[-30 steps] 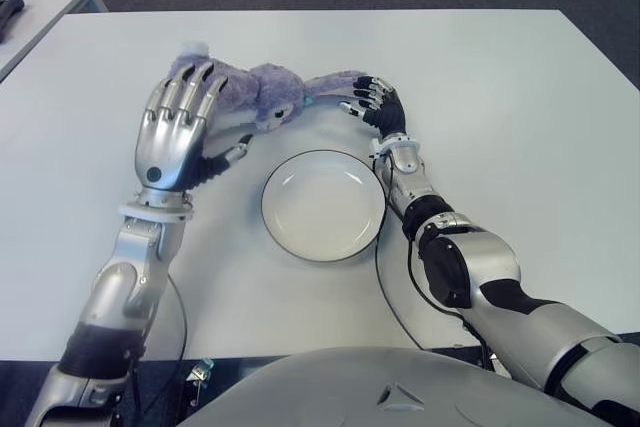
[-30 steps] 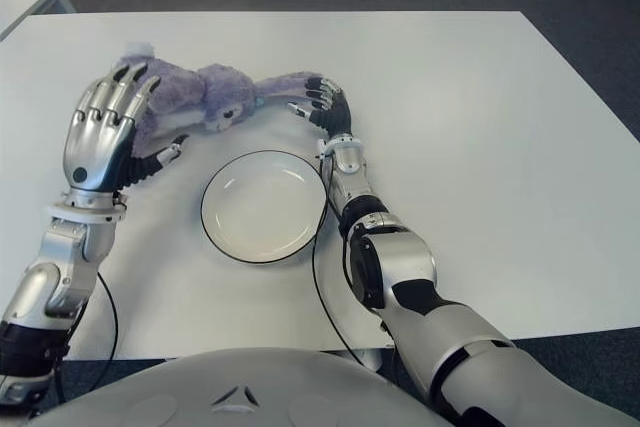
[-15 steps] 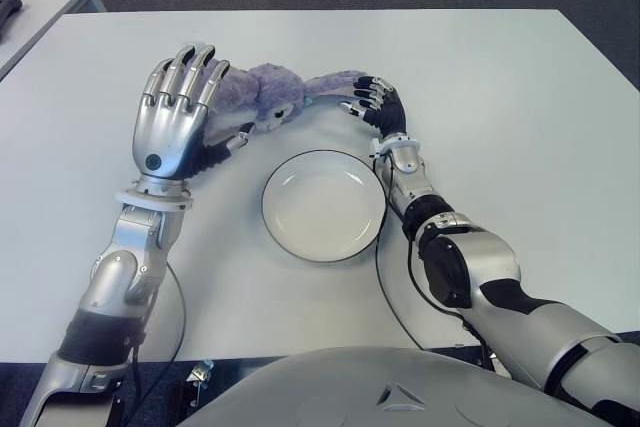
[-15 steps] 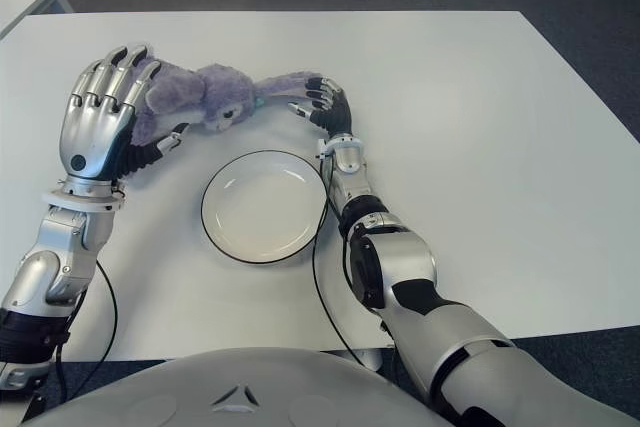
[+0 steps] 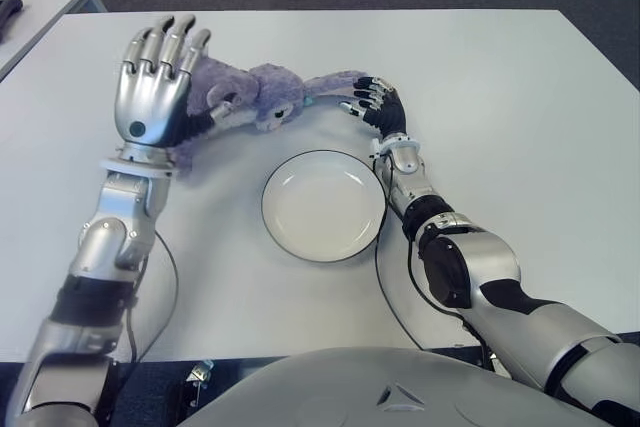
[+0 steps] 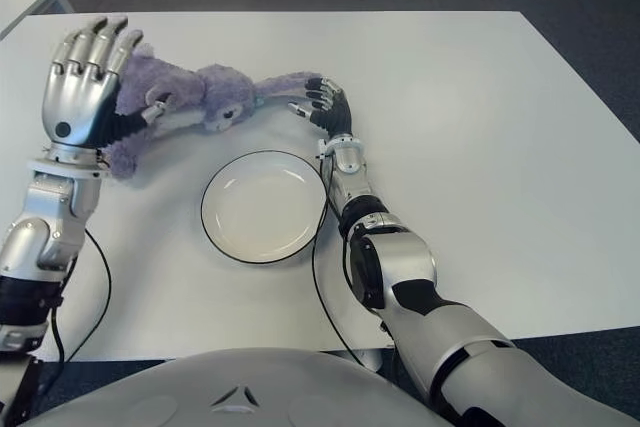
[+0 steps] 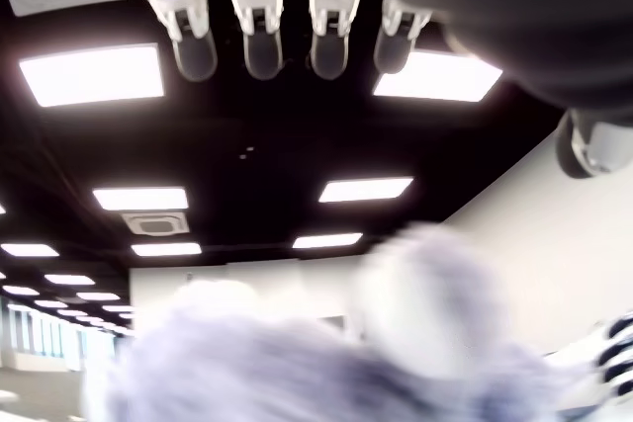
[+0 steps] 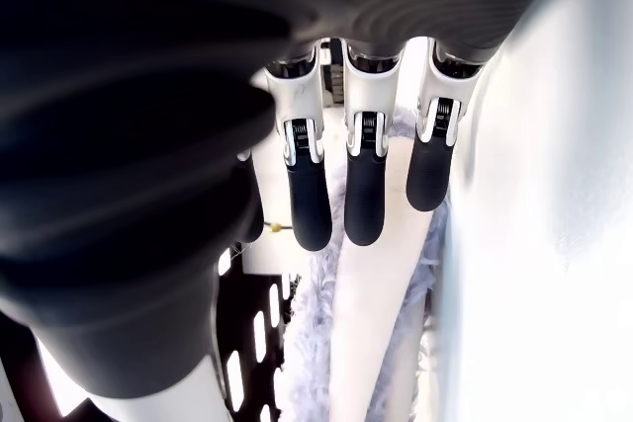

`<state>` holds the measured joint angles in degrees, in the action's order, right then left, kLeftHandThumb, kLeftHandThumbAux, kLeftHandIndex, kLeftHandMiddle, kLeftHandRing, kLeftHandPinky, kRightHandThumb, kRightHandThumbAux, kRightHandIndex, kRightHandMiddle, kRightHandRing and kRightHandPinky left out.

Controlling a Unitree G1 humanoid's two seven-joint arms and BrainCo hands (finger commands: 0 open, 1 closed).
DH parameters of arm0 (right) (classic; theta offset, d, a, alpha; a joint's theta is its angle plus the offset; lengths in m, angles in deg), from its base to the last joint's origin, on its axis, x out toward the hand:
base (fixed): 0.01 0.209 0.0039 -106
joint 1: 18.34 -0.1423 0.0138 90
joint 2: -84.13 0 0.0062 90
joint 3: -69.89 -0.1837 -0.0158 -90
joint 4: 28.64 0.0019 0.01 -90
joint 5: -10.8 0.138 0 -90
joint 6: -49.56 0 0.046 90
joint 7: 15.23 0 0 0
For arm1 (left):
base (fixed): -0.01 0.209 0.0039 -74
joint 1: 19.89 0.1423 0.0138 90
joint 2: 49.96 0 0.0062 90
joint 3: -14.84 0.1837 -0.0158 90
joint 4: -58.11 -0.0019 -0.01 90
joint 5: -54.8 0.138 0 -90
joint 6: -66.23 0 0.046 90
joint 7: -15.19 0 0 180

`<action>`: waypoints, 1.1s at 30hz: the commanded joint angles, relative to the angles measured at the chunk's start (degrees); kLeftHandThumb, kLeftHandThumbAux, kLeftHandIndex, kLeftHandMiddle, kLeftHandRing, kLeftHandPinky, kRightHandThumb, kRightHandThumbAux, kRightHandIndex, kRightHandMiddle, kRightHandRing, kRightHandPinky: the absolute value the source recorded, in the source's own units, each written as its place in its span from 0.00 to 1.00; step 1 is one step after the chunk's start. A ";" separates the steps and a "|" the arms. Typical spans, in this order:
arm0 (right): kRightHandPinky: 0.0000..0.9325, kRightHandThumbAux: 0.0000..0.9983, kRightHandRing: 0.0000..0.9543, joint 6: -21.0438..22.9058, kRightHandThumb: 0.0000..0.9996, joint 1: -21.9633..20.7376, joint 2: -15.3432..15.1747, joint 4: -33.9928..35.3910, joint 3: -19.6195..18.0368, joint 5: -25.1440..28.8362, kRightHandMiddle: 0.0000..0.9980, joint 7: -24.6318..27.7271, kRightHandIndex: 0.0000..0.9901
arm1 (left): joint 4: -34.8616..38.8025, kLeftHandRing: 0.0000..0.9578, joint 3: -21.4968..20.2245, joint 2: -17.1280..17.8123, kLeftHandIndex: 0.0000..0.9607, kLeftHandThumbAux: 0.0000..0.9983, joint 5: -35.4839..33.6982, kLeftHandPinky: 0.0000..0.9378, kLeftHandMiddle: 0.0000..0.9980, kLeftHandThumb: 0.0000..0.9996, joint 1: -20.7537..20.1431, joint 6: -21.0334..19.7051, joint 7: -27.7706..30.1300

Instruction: Put the doll into the plate.

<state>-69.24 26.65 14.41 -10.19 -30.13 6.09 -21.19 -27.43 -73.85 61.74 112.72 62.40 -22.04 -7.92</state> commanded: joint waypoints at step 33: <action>0.25 0.95 0.29 6.65 0.09 11.30 5.67 -6.97 -0.78 0.43 0.31 -0.19 0.29 | -43.71 0.00 5.45 2.43 0.00 0.23 -11.38 0.00 0.00 0.29 -27.73 6.52 6.67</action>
<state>-69.24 26.63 14.41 -10.06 -30.27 6.36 -20.90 -65.65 -70.69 64.07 103.95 37.67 -17.71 -5.94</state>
